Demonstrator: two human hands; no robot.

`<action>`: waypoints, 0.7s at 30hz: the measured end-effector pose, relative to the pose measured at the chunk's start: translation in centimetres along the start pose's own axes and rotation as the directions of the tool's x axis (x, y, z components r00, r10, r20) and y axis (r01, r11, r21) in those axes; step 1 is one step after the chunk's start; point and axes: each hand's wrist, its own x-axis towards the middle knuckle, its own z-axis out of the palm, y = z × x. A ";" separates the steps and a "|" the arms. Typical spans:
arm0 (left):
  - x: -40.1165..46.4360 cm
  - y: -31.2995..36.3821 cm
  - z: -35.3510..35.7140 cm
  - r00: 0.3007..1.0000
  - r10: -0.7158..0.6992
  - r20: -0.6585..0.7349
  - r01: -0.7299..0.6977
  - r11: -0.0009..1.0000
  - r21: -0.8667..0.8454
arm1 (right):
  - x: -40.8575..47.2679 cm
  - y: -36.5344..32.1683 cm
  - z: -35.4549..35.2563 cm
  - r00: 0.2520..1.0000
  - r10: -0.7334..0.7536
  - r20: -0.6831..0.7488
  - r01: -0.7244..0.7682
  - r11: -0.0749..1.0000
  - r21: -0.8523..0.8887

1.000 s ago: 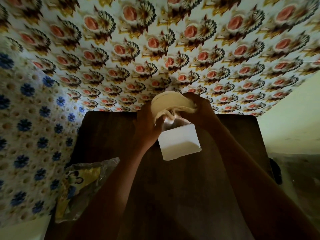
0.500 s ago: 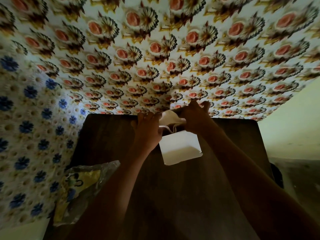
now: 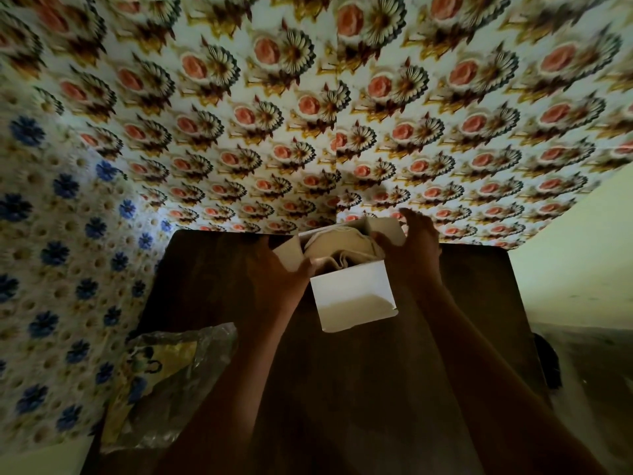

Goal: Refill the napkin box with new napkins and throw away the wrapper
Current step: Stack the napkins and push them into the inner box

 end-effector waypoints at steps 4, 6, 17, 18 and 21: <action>-0.4 0.4 -0.7 0.998 -0.040 -0.045 0.029 0.978 -0.208 | -0.3 0.3 -0.3 0.984 0.156 0.082 -0.175 0.925 0.337; -0.9 1.1 -1.1 0.989 0.092 -0.115 -0.117 0.965 -0.235 | -0.9 0.1 -0.5 0.998 0.058 0.032 -0.065 0.942 0.330; -0.6 -1.9 -2.4 0.706 0.588 0.395 -0.671 0.734 0.106 | -2.2 0.7 -0.7 0.782 -0.489 0.386 0.489 0.866 0.106; -0.7 -2.1 -2.8 0.705 0.574 0.417 -0.660 0.746 0.090 | -1.8 0.8 -1.3 0.761 -0.479 0.437 0.495 0.865 0.087; -0.2 -2.2 -3.3 0.681 0.556 0.476 -0.652 0.757 0.049 | -0.6 1.4 -2.3 0.668 -0.468 0.578 0.615 0.785 -0.075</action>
